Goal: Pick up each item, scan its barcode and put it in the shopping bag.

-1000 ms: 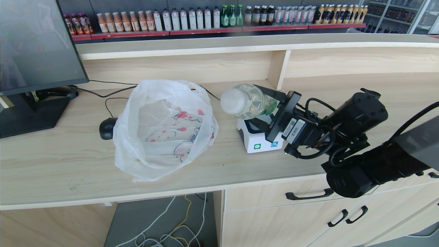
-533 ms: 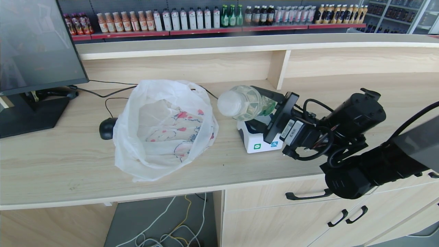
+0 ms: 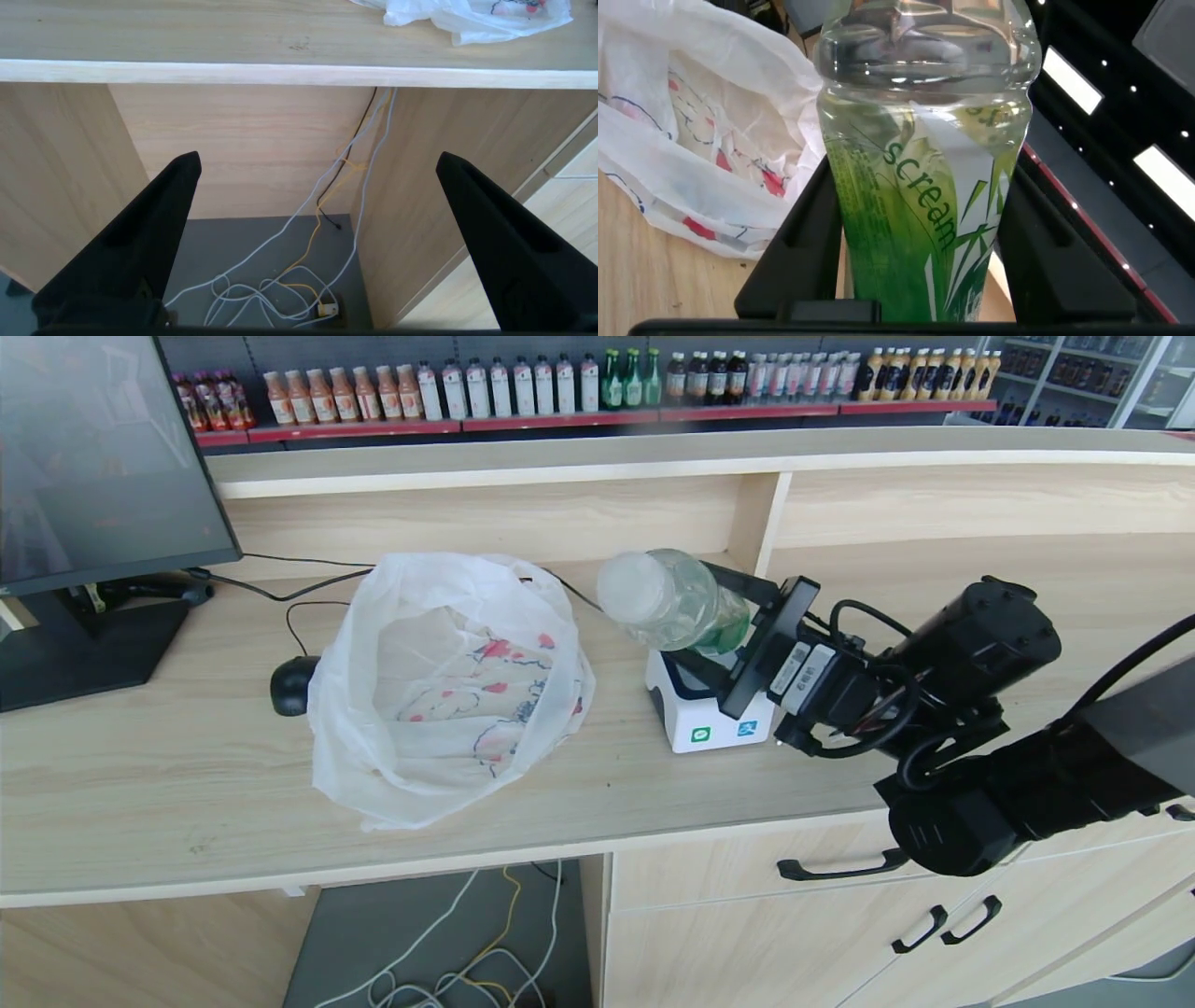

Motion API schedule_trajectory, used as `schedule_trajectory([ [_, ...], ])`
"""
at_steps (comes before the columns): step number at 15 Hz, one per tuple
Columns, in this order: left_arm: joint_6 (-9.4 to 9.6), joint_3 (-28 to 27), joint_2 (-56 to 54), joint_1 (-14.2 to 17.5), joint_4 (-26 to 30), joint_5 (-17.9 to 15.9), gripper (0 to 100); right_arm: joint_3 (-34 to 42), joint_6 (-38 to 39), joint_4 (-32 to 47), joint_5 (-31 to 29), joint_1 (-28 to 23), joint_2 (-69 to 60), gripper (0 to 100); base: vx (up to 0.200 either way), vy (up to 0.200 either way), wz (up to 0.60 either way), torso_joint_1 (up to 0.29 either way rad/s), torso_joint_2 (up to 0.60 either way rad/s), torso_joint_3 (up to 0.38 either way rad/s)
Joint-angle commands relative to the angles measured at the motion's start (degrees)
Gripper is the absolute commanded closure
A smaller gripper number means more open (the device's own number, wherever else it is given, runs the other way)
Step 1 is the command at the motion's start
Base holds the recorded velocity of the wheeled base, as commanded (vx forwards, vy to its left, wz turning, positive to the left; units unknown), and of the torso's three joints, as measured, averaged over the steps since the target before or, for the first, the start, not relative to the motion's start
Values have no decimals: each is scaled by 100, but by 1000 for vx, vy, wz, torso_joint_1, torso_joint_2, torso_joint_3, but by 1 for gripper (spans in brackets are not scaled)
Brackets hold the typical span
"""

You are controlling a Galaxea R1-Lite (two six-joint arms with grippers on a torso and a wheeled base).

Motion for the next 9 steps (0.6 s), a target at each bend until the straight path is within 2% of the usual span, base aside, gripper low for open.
schedule_trajectory([
  [1, 2, 0, -2, 4, 0, 1, 0, 10, 176, -25, -311, 117, -236, 100, 0, 0, 0, 0, 0, 0],
  [6, 2, 0, -2, 4, 0, 1, 0, 45, 826, -25, -1462, 662, -561, 100, 0, 0, 0, 0, 0, 0],
  [9, 2, 0, -2, 4, 0, 1, 0, 80, 1503, -25, -2130, 803, -719, 100, 0, 0, 0, 0, 0, 0],
])
